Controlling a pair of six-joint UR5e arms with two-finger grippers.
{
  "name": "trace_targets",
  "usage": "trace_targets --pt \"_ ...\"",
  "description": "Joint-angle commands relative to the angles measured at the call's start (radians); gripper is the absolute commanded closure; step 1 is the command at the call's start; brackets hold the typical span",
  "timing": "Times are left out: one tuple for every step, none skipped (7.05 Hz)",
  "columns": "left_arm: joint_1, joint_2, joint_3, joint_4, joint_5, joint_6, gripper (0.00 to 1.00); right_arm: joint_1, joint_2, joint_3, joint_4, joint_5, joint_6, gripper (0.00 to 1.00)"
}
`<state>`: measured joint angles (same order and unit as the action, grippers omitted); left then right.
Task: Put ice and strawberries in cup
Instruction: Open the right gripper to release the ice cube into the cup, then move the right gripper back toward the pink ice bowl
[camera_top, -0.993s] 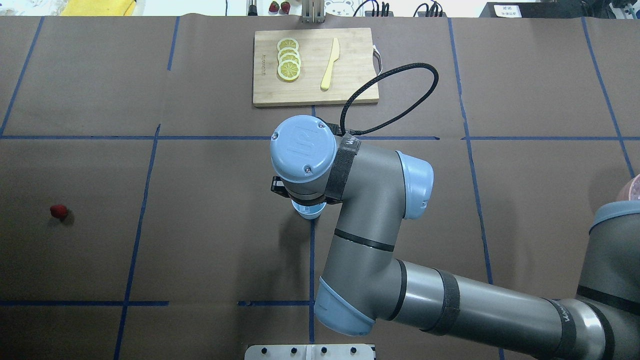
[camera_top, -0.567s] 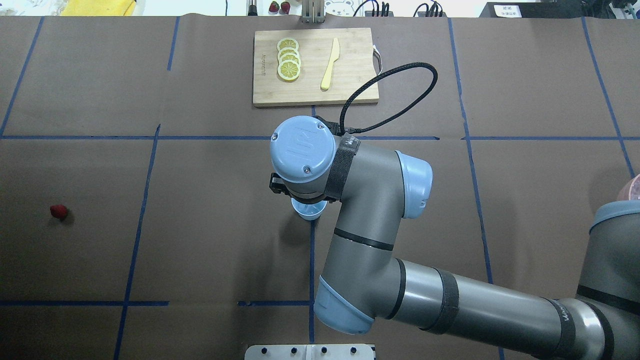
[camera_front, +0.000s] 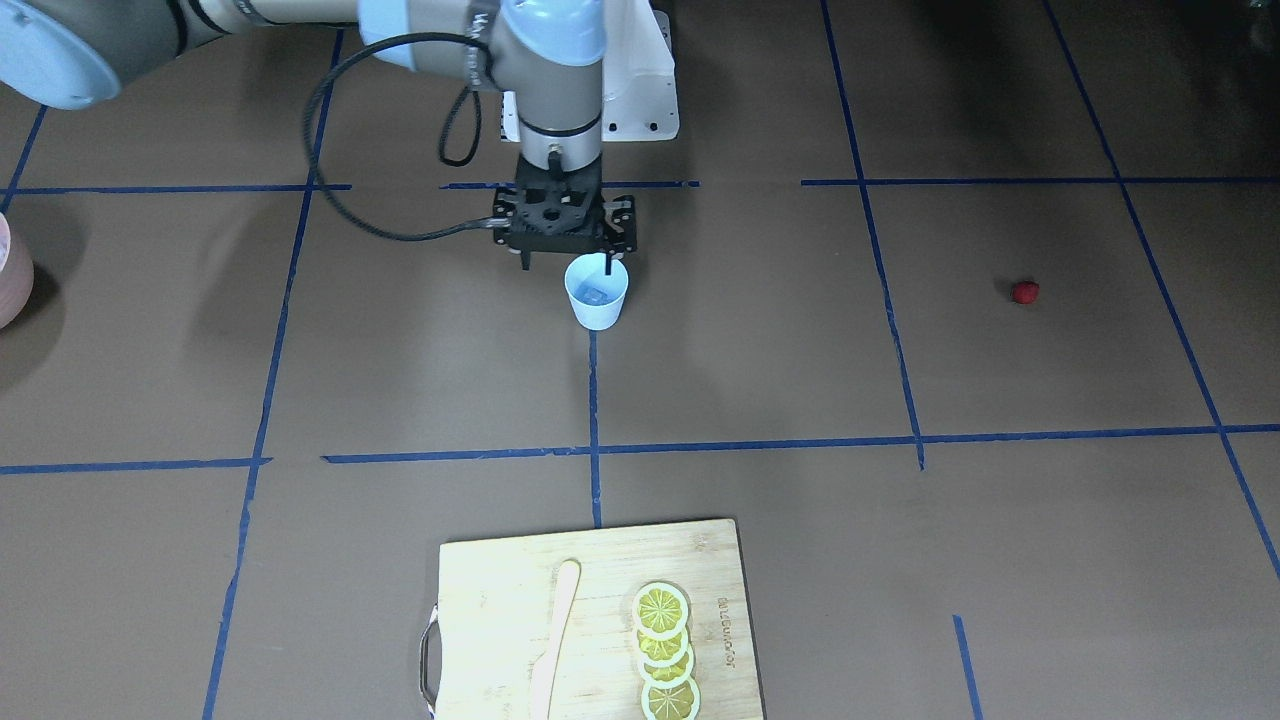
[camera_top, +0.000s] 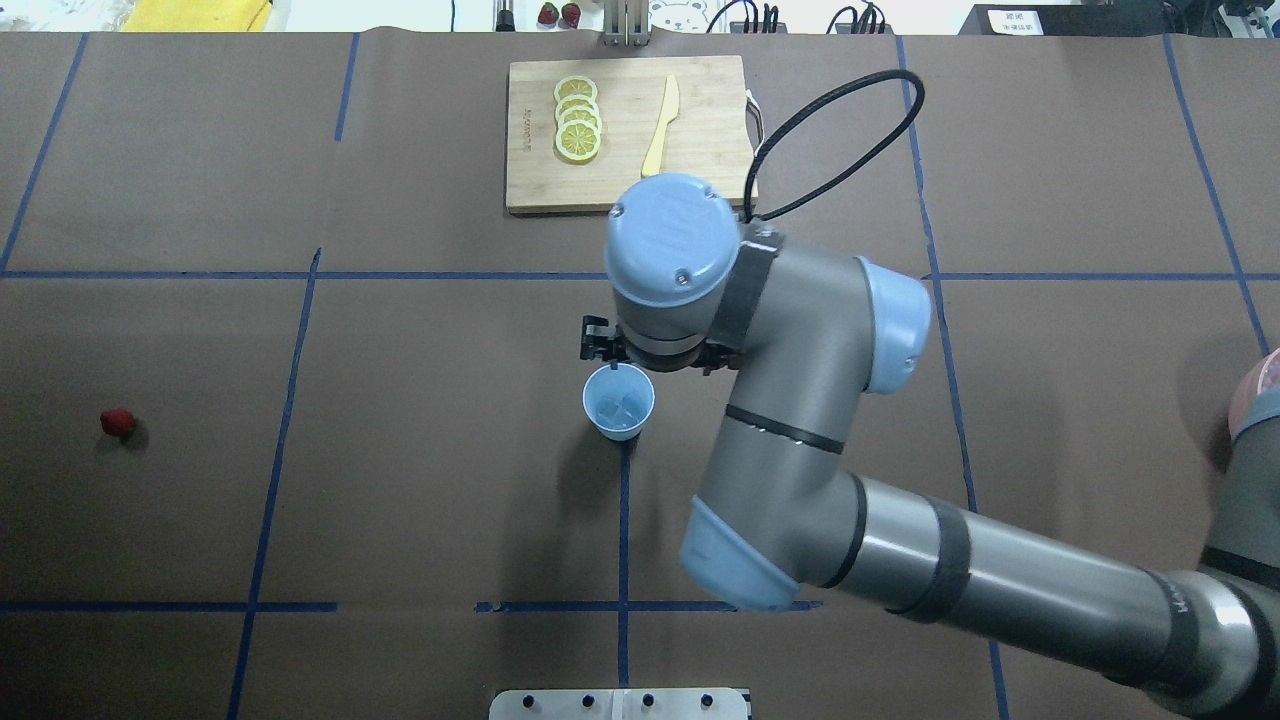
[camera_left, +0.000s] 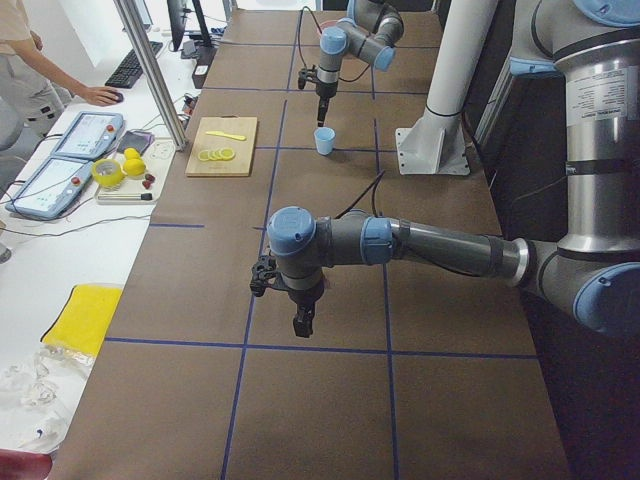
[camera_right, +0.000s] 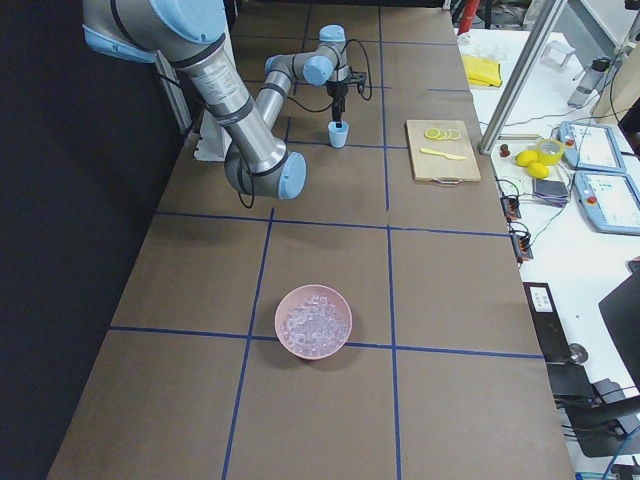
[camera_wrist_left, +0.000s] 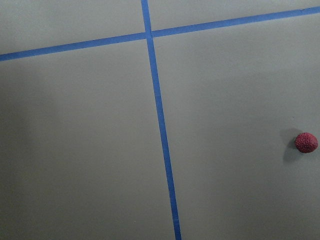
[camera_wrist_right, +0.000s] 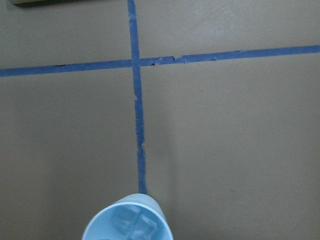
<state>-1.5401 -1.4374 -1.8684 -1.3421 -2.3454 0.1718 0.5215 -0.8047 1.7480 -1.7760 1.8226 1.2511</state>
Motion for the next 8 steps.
trace_targets --pt "0.0 0.0 0.0 0.0 0.0 0.0 0.0 0.136 -0.217 0.196 0.003 0.133 -0.257 0.01" --pt "0.0 0.0 -0.002 0.0 0.0 0.0 0.0 0.205 -0.326 0.256 0.004 0.176 -0.383 0.01" --pt "0.0 0.0 -0.002 0.0 0.0 0.0 0.0 0.285 -0.418 0.293 0.003 0.22 -0.515 0.01" --pt "0.0 0.0 -0.003 0.0 -0.002 0.0 0.0 0.373 -0.491 0.301 0.004 0.294 -0.662 0.01" --pt "0.0 0.0 -0.006 0.0 -0.002 0.0 0.0 0.458 -0.57 0.317 0.004 0.332 -0.817 0.01" --pt "0.0 0.0 -0.008 0.0 0.0 0.0 0.0 0.547 -0.646 0.321 0.013 0.395 -0.951 0.01" --pt "0.0 0.0 -0.009 0.0 0.0 0.0 0.0 0.655 -0.741 0.318 0.038 0.464 -1.113 0.01" --pt "0.0 0.0 -0.011 -0.002 -0.002 0.0 0.0 0.742 -0.81 0.311 0.039 0.509 -1.263 0.01"
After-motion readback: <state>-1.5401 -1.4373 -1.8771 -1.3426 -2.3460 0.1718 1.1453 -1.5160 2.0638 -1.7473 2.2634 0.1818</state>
